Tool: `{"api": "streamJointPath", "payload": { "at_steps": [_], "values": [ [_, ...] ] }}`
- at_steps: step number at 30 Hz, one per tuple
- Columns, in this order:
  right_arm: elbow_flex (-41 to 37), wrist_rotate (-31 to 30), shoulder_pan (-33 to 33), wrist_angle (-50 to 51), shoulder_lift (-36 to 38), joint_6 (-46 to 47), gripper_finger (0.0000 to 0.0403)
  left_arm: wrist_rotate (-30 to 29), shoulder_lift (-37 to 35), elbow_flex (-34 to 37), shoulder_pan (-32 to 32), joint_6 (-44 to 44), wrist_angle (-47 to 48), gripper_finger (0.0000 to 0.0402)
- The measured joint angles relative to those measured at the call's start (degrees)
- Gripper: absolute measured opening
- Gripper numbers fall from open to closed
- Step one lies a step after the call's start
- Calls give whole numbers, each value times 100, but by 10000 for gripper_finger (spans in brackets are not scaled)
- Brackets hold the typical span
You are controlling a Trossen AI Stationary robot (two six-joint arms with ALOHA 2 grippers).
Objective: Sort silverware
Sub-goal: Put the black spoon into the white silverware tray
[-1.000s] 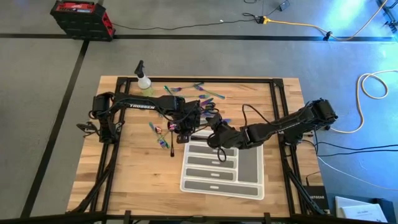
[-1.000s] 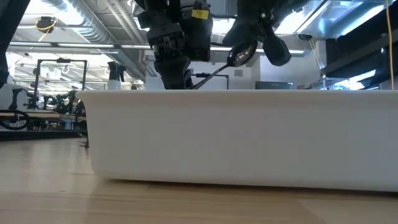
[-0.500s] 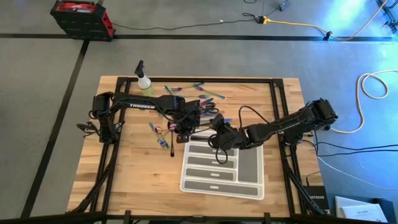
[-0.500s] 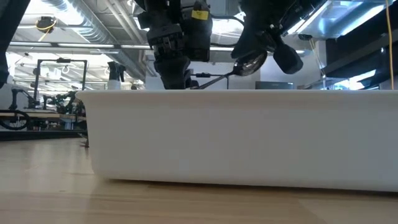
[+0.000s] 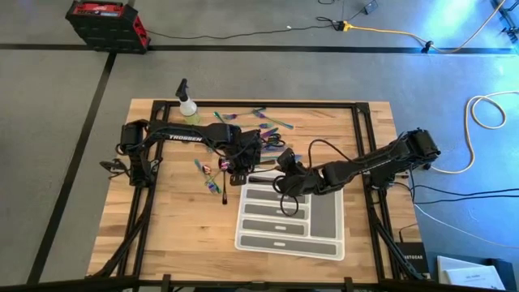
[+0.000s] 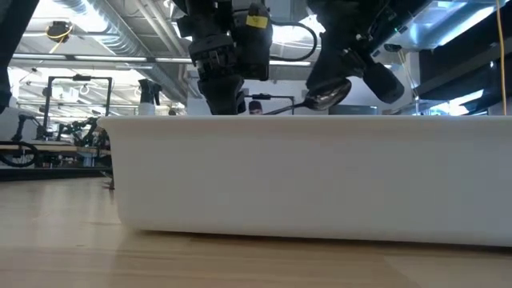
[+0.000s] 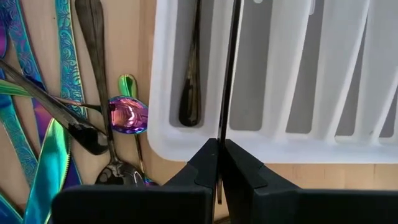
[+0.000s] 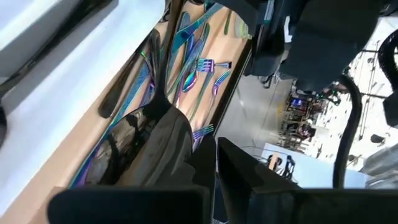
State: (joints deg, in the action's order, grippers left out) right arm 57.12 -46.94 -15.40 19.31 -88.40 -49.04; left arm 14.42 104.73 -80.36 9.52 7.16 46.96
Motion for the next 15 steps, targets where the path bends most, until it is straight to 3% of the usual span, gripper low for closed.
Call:
{"api": "streamJointPath", "payload": {
  "at_steps": [6,15],
  "values": [
    [-3,-746,1,201,133,502,0,284,0,0,0,44,-19,0],
    [-2,-1039,2,1193,862,1631,0,493,0,0,0,52,11,0]
  ]
}}
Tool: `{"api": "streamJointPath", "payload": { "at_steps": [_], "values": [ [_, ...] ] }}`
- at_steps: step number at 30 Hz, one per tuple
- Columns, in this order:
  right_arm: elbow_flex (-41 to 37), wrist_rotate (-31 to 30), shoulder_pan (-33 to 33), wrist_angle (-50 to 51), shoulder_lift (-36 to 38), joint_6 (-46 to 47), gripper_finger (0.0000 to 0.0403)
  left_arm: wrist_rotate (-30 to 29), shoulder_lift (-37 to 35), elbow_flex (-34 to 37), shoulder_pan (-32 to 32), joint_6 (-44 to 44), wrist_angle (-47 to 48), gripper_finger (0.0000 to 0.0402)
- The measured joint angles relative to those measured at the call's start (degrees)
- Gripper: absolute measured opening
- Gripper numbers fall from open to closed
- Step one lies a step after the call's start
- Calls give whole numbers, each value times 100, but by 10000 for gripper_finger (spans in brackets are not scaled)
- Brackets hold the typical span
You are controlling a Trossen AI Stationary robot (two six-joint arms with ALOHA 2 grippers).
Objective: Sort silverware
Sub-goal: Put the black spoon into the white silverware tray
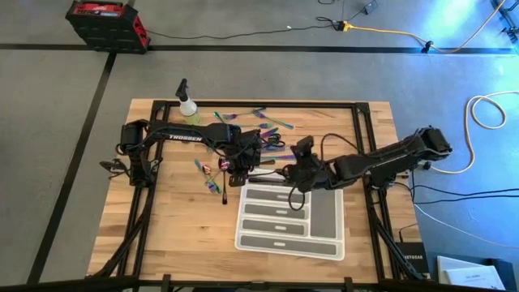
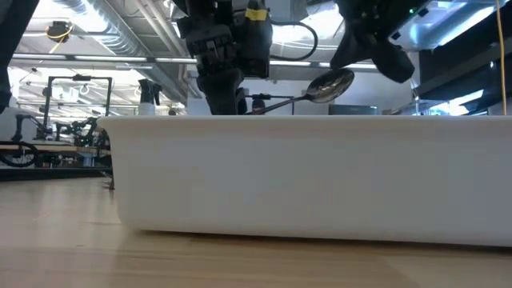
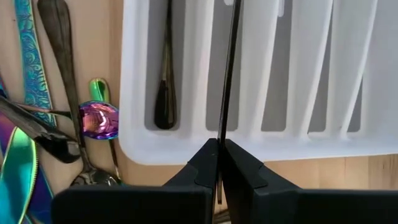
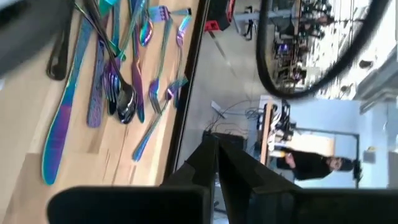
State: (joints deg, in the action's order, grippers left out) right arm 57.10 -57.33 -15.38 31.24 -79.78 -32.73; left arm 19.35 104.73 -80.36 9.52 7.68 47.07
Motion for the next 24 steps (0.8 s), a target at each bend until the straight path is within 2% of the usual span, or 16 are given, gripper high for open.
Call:
{"api": "streamJointPath", "payload": {
  "at_steps": [4,8,12,16,24],
  "values": [
    [-1,-131,0,230,88,265,0,3,56,-24,36,-29,-138,0],
    [-2,-165,4,240,88,295,0,0,435,-395,68,-69,8,0],
    [-2,-196,4,365,89,443,0,-14,983,-1002,66,92,529,0],
    [-2,-226,4,957,89,883,0,-41,1424,-1607,61,248,1122,0],
    [-4,-226,4,1909,89,1913,0,196,1572,-2081,124,581,1945,0]
  ]
}}
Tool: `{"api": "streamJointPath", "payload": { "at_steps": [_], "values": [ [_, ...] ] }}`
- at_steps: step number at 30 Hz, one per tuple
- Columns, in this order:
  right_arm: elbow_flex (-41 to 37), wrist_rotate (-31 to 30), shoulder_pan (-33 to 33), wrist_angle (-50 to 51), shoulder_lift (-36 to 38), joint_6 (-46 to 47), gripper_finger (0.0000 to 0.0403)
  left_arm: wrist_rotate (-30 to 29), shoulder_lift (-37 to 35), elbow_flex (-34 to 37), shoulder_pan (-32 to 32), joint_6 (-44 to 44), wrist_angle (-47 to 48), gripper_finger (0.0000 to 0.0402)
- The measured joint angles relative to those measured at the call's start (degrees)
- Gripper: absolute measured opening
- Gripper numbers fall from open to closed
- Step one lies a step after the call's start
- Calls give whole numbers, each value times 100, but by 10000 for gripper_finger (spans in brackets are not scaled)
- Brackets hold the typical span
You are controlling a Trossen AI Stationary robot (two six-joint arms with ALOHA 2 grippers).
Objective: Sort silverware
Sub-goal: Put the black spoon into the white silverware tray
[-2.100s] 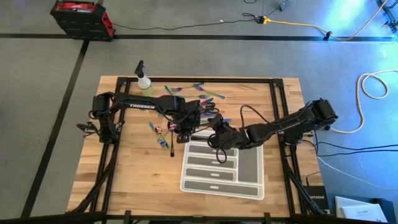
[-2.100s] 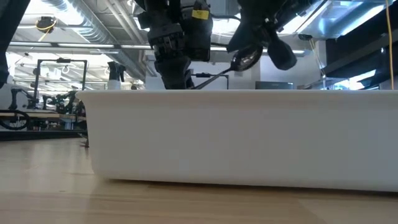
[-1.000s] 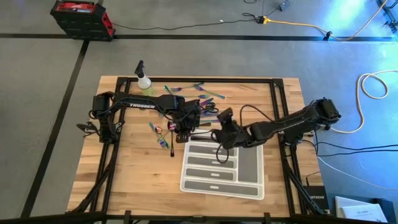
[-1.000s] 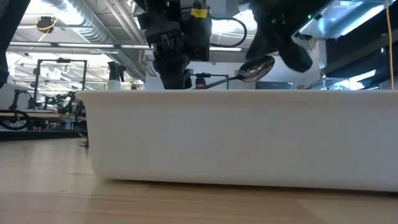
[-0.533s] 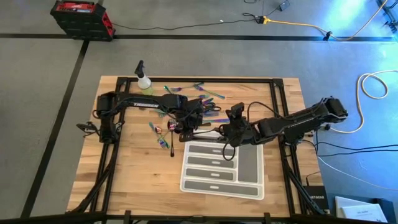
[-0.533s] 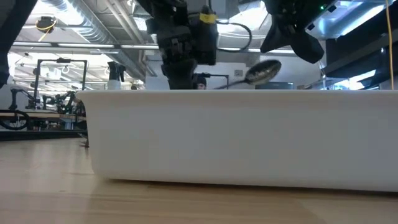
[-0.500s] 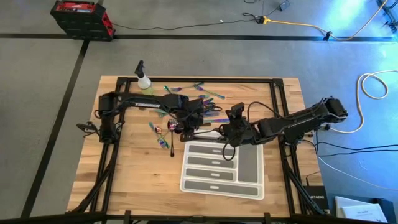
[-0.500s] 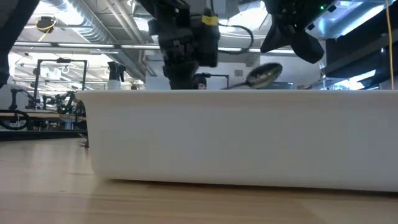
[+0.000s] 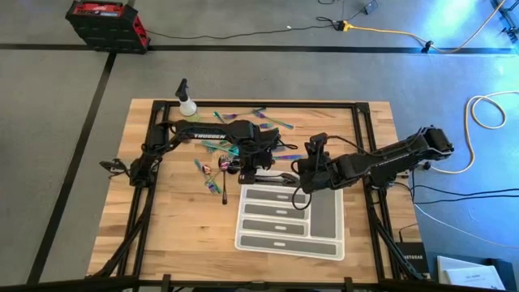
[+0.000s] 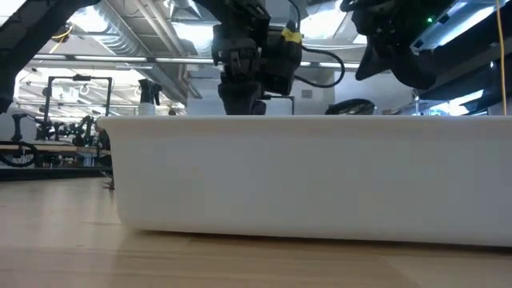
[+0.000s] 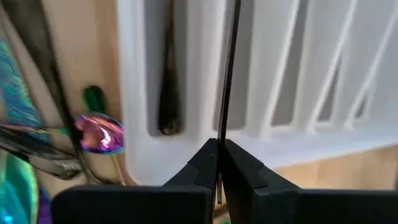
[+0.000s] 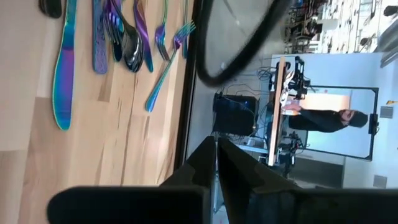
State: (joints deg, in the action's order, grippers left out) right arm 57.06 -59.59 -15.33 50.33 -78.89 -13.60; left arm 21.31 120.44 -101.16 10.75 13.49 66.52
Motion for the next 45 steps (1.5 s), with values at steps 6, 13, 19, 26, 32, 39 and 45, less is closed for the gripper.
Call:
{"api": "streamJointPath", "payload": {
  "at_steps": [6,13,19,26,32,39,45],
  "values": [
    [-2,0,0,19,0,22,0,166,60,0,25,40,-57,0],
    [-2,0,0,4,-1,15,0,172,429,0,43,69,-163,0],
    [-4,2,0,-53,-2,26,0,230,560,0,134,93,-246,0],
    [-4,2,0,-53,-2,-11,0,508,570,2,80,242,-285,0],
    [-4,2,0,-53,-2,-14,0,278,570,2,-31,244,-328,0],
    [-4,2,0,-53,-2,-16,0,235,568,2,-62,106,-518,0],
    [-4,5,0,-53,-2,-16,0,245,568,2,-49,-63,-549,0]
  ]
}}
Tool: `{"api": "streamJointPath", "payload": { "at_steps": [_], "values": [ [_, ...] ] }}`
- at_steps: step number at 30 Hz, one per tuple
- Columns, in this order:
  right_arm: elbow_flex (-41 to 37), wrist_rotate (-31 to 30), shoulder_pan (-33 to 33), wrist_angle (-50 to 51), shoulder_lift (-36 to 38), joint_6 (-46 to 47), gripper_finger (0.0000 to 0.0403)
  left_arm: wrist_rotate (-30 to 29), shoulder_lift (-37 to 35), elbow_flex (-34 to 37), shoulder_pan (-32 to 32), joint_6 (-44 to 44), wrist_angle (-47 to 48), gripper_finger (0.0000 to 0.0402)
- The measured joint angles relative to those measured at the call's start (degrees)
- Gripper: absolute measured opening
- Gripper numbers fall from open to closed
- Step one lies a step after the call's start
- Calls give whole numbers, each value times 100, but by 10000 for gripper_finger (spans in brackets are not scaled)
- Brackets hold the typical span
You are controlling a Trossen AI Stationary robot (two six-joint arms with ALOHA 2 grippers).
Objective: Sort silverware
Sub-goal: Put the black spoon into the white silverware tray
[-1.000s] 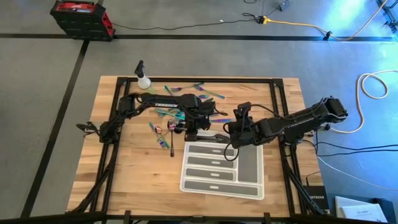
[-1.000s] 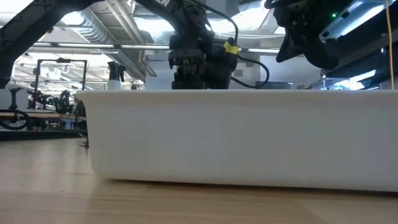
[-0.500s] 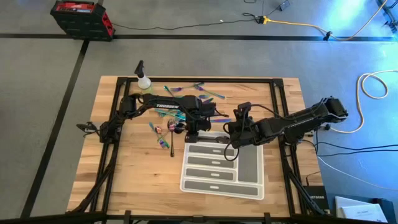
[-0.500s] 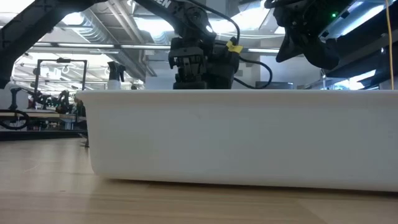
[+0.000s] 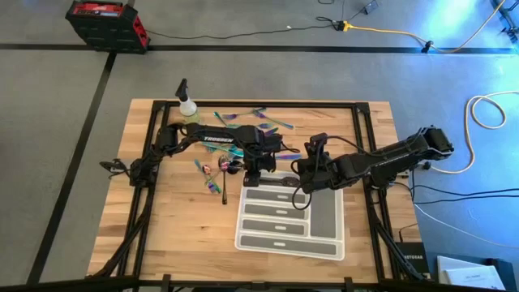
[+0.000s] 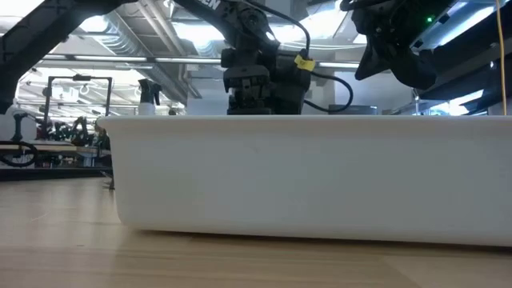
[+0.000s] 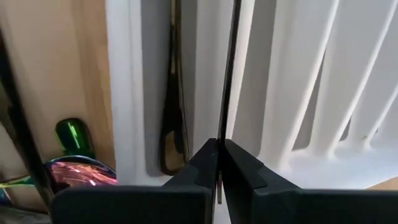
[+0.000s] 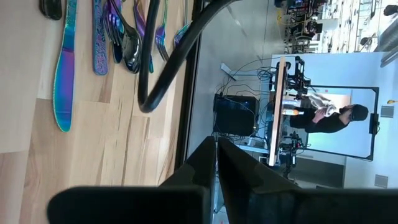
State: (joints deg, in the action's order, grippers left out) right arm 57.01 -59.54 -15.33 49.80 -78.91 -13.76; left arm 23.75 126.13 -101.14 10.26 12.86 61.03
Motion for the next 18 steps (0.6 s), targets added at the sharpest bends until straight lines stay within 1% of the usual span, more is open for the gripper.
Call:
{"api": "streamJointPath", "payload": {
  "at_steps": [6,8,15,18],
  "values": [
    [0,11,0,2,0,-2,0,159,0,0,0,-9,3,1],
    [0,13,0,2,0,-2,0,159,0,0,0,-24,3,7],
    [0,17,0,0,0,8,0,143,-2,0,0,-104,1,67],
    [1,17,0,0,0,10,0,86,-2,0,0,-151,1,85]
  ]
}}
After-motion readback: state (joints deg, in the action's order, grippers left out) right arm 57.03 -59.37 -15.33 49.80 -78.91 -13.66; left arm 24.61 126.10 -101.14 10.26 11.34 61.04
